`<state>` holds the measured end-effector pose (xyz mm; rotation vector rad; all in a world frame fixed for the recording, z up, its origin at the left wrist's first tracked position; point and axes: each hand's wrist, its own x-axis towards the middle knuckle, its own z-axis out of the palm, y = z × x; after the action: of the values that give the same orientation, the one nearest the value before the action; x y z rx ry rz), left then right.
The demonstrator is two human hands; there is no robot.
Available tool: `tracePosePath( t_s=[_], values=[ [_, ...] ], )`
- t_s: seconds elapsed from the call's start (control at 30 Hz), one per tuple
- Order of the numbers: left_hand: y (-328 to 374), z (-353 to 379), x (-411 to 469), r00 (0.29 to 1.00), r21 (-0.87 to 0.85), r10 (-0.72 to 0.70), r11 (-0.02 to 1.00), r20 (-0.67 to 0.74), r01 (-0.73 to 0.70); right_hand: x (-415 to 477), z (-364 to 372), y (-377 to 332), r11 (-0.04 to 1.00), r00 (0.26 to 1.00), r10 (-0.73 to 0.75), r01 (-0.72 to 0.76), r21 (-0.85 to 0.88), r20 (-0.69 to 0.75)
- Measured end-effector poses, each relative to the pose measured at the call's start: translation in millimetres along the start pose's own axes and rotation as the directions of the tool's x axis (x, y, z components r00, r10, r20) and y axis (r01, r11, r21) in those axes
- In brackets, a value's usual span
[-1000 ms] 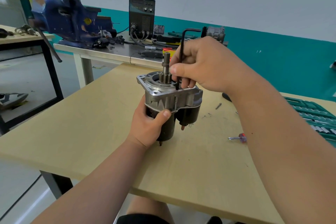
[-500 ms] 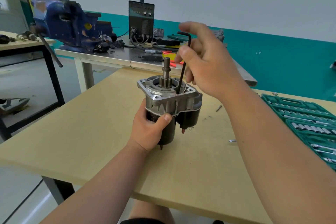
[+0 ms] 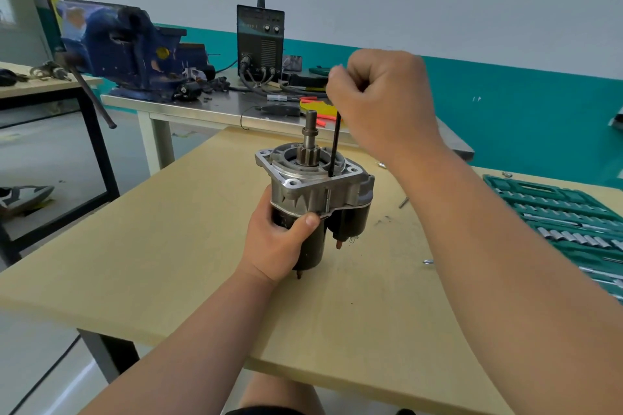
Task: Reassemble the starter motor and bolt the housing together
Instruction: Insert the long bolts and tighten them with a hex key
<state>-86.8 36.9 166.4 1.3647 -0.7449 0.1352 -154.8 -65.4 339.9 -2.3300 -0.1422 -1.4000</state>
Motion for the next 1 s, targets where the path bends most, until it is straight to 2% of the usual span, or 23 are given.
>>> tracePosePath(
  t_s=[0.07,0.1,0.2,0.3,0.37,0.43,0.5,0.53,0.6,0.67,0.73,0.8,0.9,1.0],
  values=[
    [0,0,0,1.000,-0.004,0.000,1.000,-0.004,0.000,-2,7,1,1.000,0.997,-0.023,0.023,-0.001,-0.075],
    [0,-1,0,1.000,-0.008,0.002,1.000,-0.007,-0.002,-1,10,2,0.998,0.997,0.017,-0.012,0.067,-0.072],
    [0,-1,0,1.000,-0.014,0.013,1.000,-0.009,-0.013,4,15,7,0.902,0.982,0.167,-0.190,0.387,0.093],
    [0,-2,0,1.000,-0.016,0.013,1.000,-0.008,-0.014,4,15,17,0.838,0.981,0.134,-0.187,0.513,0.139],
    [-1,-2,0,1.000,-0.019,0.011,1.000,-0.005,-0.011,2,14,19,0.906,0.994,0.094,-0.112,0.409,0.064],
    [-1,-2,1,1.000,-0.020,0.012,1.000,-0.004,-0.012,0,15,18,0.992,0.990,-0.049,0.063,0.111,-0.129],
    [-1,-1,2,1.000,-0.019,0.012,1.000,-0.005,-0.012,-2,19,13,0.956,0.917,-0.287,0.255,-0.149,-0.277],
    [-2,-1,2,1.000,-0.019,0.009,1.000,-0.005,-0.009,-3,21,11,0.933,0.886,-0.349,0.301,-0.196,-0.306],
    [-2,0,2,1.000,-0.019,0.004,1.000,-0.003,-0.004,-5,25,6,0.953,0.904,-0.300,0.269,-0.139,-0.306],
    [-2,0,1,1.000,-0.012,0.001,1.000,-0.008,-0.001,-6,24,3,0.989,0.968,-0.071,0.100,0.110,-0.242],
    [-2,-1,1,1.000,-0.013,0.000,1.000,-0.012,0.000,-7,22,3,0.915,0.983,0.157,-0.108,0.388,-0.098],
    [-3,-2,1,1.000,-0.019,0.004,1.000,-0.018,-0.005,-7,20,5,0.769,0.955,0.295,-0.264,0.582,0.043],
    [-4,-3,2,1.000,-0.006,0.006,1.000,-0.026,-0.006,-8,21,6,0.515,0.937,0.288,-0.327,0.792,0.200],
    [-4,-2,2,1.000,0.016,0.011,1.000,-0.026,-0.010,-5,21,5,0.353,0.914,0.281,-0.383,0.854,0.294]
  ],
)
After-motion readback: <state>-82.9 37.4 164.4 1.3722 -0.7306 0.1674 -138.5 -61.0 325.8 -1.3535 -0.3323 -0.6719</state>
